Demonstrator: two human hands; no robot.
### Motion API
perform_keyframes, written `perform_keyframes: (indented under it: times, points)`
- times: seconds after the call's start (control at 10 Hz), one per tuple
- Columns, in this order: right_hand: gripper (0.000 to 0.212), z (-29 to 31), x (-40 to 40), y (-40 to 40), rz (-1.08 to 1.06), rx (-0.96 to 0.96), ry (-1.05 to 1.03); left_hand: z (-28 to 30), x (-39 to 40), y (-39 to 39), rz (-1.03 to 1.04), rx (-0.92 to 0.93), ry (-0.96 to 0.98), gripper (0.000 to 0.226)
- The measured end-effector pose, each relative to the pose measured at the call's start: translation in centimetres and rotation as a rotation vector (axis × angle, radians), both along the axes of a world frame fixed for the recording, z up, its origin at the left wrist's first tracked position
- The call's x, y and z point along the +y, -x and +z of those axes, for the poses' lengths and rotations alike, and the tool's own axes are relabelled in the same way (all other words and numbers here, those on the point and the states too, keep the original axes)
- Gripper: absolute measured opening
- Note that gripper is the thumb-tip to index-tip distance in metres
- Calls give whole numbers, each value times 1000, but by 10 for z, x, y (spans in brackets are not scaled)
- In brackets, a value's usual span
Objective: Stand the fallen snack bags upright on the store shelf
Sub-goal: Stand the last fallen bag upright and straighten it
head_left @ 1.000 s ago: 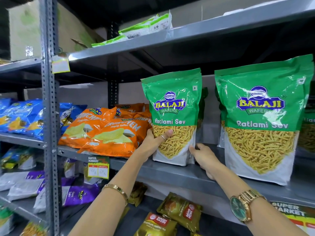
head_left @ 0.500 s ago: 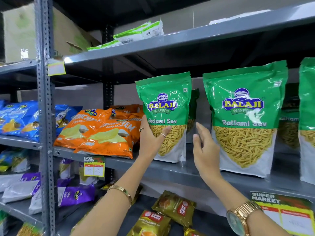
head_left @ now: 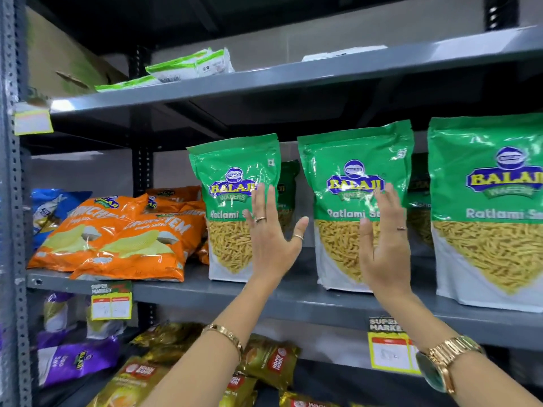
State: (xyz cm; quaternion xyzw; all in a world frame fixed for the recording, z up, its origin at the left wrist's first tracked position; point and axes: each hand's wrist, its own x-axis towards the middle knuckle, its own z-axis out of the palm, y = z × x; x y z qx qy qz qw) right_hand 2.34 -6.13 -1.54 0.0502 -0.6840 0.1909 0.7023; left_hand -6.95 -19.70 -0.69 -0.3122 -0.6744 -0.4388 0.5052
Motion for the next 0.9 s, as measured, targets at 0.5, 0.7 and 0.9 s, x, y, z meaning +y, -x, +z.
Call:
perform_keyframes:
  times: [0.5,0.7,0.9]
  points:
    - [66,-13,80,-15,-618,-437,-130,-20,51,-3,112,130,185,76]
    - [68,-13,82,-10,-609,-479,-117,-24,44,1,145,85,238,75]
    - [70,-12,80,-8,-541,-464,-95,-23,41,1,110,32,238,74]
